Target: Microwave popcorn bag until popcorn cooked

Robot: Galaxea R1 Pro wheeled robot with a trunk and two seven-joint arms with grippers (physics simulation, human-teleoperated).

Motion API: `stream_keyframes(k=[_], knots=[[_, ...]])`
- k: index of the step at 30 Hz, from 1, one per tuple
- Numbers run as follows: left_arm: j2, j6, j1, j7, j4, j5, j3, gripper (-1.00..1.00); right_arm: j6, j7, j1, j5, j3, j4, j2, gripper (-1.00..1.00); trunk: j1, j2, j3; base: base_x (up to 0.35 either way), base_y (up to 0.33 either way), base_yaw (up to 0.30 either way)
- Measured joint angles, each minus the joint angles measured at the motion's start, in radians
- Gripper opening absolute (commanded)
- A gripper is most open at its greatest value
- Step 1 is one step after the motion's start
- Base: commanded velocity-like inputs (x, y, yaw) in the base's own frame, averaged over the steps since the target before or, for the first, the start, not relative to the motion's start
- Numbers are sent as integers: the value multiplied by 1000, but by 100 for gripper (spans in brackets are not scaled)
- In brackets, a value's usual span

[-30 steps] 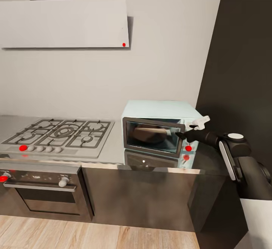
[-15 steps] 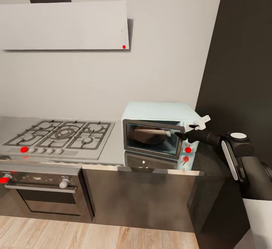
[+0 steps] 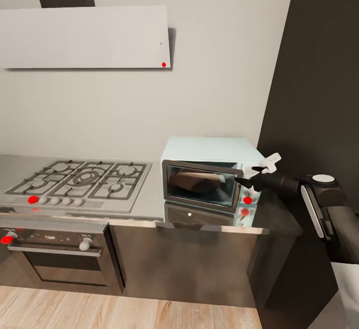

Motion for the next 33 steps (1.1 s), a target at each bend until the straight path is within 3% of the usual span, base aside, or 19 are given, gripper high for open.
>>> stream_keyframes(k=[8,16,33], knots=[[1,-2,0,0,1,-5,0,100,2,1,-1,2,3,23,1,100,0,0,0,218,0,0],[1,-1,-1,1,19,-5,0,100,6,2,-12,1,10,102,7,100,0,0,0,15,0,0],[1,-1,0,2,22,-6,0,100,4,3,-13,-1,14,110,15,100,0,0,0,20,19,0]])
